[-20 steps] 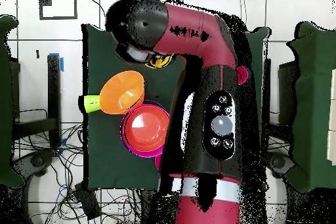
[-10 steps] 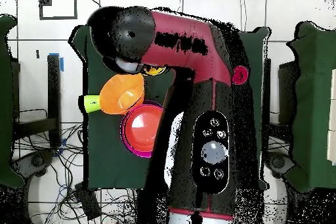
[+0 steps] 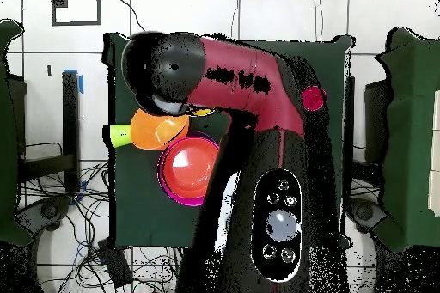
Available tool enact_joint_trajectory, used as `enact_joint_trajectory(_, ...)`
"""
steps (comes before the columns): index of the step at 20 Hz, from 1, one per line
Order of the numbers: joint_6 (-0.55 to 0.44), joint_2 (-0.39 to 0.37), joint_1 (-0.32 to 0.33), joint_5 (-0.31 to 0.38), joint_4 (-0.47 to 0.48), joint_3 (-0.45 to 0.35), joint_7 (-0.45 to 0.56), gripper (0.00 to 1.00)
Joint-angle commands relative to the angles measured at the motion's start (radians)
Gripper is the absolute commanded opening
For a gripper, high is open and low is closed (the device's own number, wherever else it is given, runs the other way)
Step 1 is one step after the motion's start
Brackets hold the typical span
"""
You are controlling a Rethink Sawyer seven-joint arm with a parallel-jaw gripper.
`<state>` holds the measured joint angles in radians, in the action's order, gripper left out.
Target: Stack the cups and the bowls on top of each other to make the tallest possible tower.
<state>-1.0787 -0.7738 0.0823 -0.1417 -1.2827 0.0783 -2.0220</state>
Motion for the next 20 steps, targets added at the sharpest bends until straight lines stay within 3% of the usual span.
enact_joint_trajectory(1, 0.154, 0.014, 0.013, 0.000, -0.238, -0.039, -0.086, 0.00)
enact_joint_trajectory(11, 0.309, -0.018, 0.003, -0.001, -0.380, -0.037, -0.103, 0.00)
enact_joint_trajectory(20, 0.232, -0.131, -0.032, -0.001, -0.433, 0.010, -0.131, 0.00)
